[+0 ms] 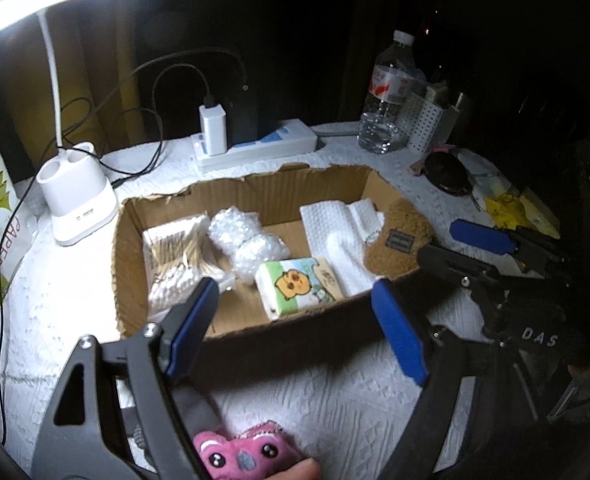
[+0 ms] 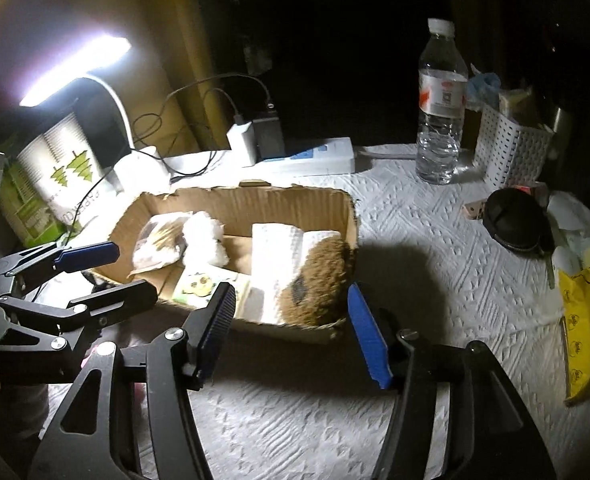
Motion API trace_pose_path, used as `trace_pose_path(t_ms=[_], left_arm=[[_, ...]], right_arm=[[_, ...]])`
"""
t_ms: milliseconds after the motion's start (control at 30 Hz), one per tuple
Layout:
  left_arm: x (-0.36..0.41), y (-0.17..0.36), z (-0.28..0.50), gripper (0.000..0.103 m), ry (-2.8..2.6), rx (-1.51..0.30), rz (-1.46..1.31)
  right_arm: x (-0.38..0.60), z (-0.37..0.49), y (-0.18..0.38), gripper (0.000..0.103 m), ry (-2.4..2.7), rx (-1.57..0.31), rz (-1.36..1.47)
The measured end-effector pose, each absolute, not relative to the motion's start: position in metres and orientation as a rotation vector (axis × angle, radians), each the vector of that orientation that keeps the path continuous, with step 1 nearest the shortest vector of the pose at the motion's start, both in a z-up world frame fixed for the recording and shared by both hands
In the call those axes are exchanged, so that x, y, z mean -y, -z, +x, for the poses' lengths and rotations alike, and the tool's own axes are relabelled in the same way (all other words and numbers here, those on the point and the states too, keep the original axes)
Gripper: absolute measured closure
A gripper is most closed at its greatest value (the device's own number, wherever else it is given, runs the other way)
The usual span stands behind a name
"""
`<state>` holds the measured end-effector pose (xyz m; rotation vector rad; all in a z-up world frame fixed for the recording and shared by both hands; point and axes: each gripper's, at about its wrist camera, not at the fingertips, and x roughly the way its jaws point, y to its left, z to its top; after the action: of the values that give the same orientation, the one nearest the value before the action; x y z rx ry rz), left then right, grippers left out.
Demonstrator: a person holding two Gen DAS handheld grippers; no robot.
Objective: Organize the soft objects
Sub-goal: 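Open both grippers inside the box and withdraw them toward the pink plush, then grasp the gray socks with the left gripper while the right gripper grasps the pink plush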
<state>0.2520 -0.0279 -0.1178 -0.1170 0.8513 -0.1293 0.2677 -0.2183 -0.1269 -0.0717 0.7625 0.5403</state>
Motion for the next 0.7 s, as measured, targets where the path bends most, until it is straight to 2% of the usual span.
trace_pose_path(t_ms=[700], left_arm=[[-0.038,0.116,0.181,0.023,0.057,-0.8,-0.178]], right_arm=[[0.162,0.209,0.119,0.041,-0.603,-0.742,-0.15]])
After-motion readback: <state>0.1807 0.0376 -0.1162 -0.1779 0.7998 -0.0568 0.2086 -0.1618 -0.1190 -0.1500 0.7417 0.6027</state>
